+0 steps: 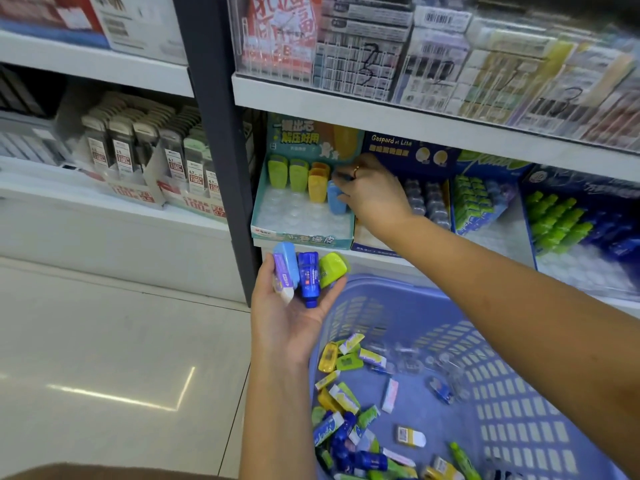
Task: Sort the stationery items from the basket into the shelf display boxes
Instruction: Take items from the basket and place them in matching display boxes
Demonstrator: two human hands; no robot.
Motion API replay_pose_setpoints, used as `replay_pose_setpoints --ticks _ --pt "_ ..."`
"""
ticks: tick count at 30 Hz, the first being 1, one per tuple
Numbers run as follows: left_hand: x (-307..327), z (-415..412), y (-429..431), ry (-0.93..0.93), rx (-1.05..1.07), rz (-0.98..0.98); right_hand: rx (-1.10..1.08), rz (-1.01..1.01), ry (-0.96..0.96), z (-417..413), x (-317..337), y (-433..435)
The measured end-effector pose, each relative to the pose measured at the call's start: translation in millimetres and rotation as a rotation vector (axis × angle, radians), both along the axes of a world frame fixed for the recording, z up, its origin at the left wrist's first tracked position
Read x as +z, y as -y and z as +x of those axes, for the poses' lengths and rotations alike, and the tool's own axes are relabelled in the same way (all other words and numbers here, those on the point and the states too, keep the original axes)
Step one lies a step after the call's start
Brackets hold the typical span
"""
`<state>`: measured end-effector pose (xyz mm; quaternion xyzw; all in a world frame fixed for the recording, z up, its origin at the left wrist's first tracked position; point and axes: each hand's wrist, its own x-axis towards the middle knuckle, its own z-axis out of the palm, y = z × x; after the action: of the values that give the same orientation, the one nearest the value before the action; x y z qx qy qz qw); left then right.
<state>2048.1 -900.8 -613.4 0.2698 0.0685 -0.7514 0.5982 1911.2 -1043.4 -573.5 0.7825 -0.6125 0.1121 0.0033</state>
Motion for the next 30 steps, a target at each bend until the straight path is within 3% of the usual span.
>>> replay_pose_setpoints --ticks 4,7,9,10,12,14,20,23,25,28,30 --pt "4 2 -4 -0.013 0.032 -0.021 -0.017 0.045 -0.01 8 12 -19" --pt "3 5 -9 -0.011 0.099 -0.038 -0.006 0.005 0.333 9 18 -56" --pt "5 8 -9 -0.01 0.154 -0.067 0.0 0.196 0.625 8 20 -81" --pt "6 9 -10 -0.01 0.168 -0.086 0.032 0.334 0.666 8 21 -92" --pt "9 11 -9 0.009 0.153 -0.116 0.21 0.506 0.595 12 24 -111" --pt "11 14 -8 0.024 0.11 -0.114 0.357 0.485 0.521 17 28 -118" --pt "11 29 -10 -0.003 -0.029 -0.106 0.484 0.334 0.22 23 49 -111" --pt "9 35 -6 0.008 -0.03 -0.073 0.485 0.335 0.261 26 52 -104" --pt "8 40 -3 0.017 -0.011 -0.055 0.407 0.345 0.484 24 53 -92" --pt "9 44 -1 -0.027 0.018 -0.044 0.177 0.464 1.036 20 51 -65" --pt "8 45 -1 -0.034 0.03 -0.025 0.051 0.547 1.163 19 47 -47"
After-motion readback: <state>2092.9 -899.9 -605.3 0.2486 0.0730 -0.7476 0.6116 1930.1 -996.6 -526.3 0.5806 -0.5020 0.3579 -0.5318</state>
